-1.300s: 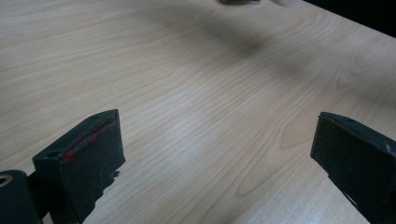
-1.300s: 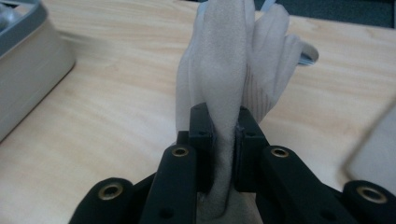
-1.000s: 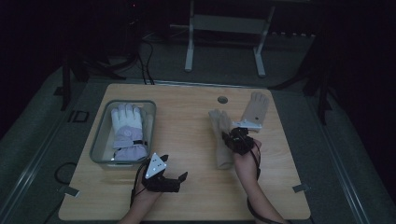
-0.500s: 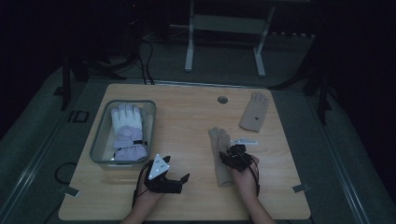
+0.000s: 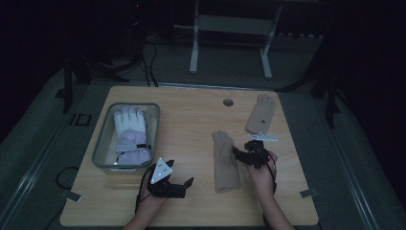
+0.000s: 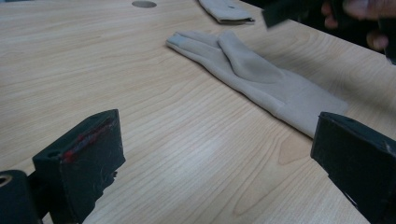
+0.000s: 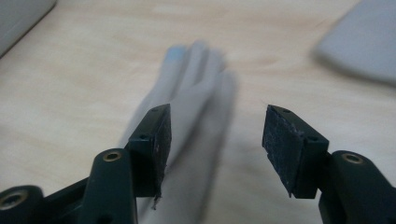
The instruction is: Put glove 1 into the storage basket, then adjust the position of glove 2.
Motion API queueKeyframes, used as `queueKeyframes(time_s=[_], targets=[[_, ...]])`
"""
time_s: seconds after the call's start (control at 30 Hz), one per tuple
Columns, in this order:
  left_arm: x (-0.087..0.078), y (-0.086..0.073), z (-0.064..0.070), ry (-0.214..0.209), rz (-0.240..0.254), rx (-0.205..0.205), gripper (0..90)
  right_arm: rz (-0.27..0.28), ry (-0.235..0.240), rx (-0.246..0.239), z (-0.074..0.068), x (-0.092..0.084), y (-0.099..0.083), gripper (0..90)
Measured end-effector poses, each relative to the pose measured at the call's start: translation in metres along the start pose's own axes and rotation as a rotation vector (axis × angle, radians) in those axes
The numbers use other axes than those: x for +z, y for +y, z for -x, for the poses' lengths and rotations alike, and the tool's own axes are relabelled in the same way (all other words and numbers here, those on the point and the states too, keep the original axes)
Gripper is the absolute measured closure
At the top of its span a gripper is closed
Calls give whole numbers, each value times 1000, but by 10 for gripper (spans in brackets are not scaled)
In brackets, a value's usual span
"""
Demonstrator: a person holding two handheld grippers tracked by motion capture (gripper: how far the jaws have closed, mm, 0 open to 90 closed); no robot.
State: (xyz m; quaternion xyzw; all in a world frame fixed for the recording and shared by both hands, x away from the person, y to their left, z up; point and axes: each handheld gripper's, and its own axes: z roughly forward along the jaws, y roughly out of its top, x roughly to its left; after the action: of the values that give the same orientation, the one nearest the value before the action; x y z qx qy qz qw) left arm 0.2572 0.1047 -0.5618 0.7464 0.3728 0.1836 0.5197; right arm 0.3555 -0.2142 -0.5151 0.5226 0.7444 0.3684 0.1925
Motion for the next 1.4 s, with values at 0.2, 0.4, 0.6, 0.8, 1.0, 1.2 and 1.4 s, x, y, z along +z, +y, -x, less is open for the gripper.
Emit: queueKeyframes(time_s=[0.2,0.4,0.6,0.8,1.0,1.2,1.4], targets=[[0,0,0,-9,6,-7,29,57,-96,11,41,-9,19,421],[1,-1,0,-19,2,-10,29,64,-132,28,64,-7,33,413],[1,-1,0,-25,4,-14,28,43,-175,31,84,7,51,401],[1,-1,-2,-16,3,-19,28,24,-197,35,96,20,60,414],[-1,-2,0,-22,1,-16,28,17,-180,52,111,29,67,416],[0,-2,1,-31,-3,-20,28,22,-181,73,123,37,76,408],[-1,-2,2,-39,-2,-24,29,5,-200,98,137,55,86,379]])
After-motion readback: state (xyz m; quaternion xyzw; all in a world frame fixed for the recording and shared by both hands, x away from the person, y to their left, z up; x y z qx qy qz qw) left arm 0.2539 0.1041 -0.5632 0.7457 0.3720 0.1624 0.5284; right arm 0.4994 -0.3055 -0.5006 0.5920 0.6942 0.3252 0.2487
